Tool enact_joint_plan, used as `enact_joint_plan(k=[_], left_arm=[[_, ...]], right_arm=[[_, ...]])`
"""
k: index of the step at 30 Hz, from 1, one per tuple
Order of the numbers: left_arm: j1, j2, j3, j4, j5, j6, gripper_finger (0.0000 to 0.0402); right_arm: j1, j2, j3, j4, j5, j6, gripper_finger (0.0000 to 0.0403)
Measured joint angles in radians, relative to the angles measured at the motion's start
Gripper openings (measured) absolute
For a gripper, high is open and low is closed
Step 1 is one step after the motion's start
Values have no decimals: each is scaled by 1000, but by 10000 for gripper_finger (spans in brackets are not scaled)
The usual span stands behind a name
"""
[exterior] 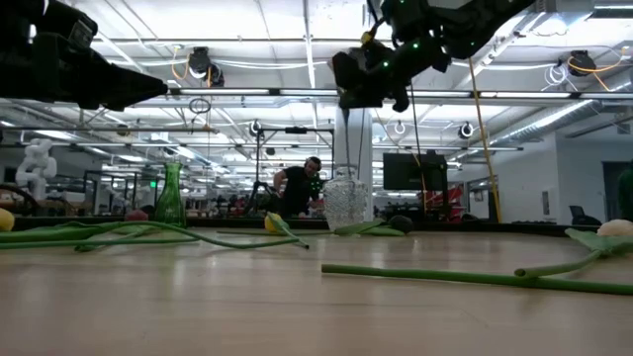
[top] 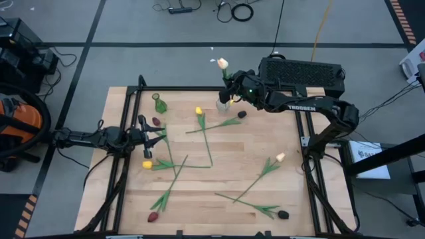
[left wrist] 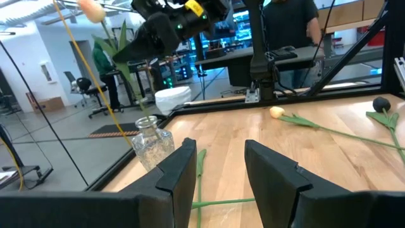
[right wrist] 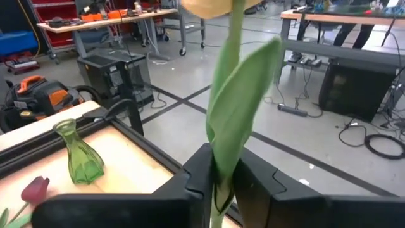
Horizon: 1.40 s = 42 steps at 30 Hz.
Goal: Sort flowers into vase by color
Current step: Put the top light pink tulip into the transparent vase, then put the top red tulip into the green vase
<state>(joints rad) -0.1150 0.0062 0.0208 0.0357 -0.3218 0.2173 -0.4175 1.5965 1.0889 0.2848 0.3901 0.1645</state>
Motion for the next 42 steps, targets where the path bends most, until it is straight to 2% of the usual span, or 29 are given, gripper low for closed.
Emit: enact_joint_plan(k=[10, 25, 36, 42], left_arm=[[0, 0, 0, 0, 0, 0, 144], [0, 0, 0, 0, 0, 0, 144], [0, 0, 0, 0, 0, 0, 144], [0, 0, 0, 0, 0, 0, 144]], right_arm=[[0, 46, 0, -1, 0, 7, 74], [0, 38, 0, -45, 0, 7, 158], [1, -123, 0, -287, -2, 4, 167], [2, -235, 0, -427, -4, 83, 167]])
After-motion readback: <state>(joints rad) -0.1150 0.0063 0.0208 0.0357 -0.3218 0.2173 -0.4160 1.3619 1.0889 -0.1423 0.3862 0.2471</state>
